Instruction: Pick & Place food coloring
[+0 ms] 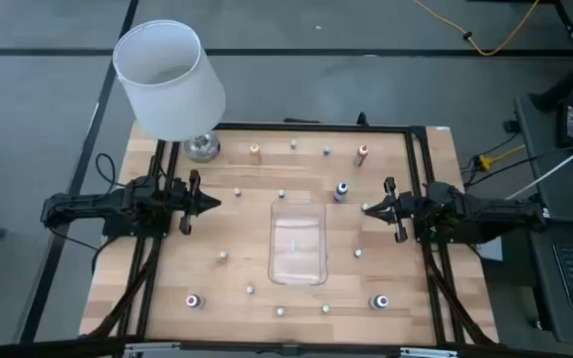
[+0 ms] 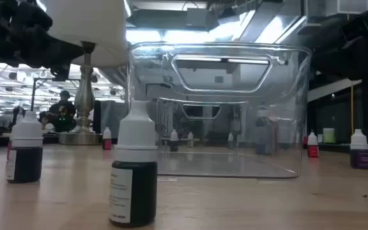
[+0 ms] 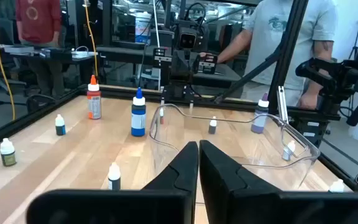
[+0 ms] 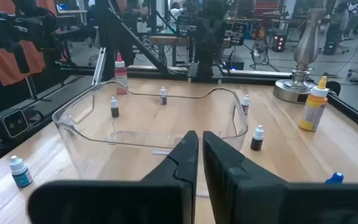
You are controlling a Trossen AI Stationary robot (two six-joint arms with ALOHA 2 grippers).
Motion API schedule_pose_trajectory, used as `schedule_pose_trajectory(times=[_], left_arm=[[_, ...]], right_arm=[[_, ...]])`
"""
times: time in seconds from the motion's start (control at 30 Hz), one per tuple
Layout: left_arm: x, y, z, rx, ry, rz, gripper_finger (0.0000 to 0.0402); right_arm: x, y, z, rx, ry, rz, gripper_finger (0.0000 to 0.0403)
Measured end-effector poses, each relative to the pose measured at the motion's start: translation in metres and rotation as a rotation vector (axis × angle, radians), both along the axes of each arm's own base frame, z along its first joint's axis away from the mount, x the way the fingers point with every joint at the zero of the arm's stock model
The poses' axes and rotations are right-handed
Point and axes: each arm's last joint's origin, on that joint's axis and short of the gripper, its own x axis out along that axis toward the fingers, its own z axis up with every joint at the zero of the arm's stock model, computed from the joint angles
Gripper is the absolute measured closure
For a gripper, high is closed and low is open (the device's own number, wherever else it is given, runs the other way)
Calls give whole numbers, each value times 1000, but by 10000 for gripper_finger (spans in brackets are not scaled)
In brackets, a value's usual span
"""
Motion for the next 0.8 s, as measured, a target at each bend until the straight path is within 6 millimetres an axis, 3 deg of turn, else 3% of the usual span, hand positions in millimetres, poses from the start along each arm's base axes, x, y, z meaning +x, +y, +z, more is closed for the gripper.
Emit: schedule_pose_trajectory(times=[0.8], left_arm=[[0, 0, 0, 0, 1, 0, 389]], right_arm=[[0, 0, 0, 0, 0, 0, 375]])
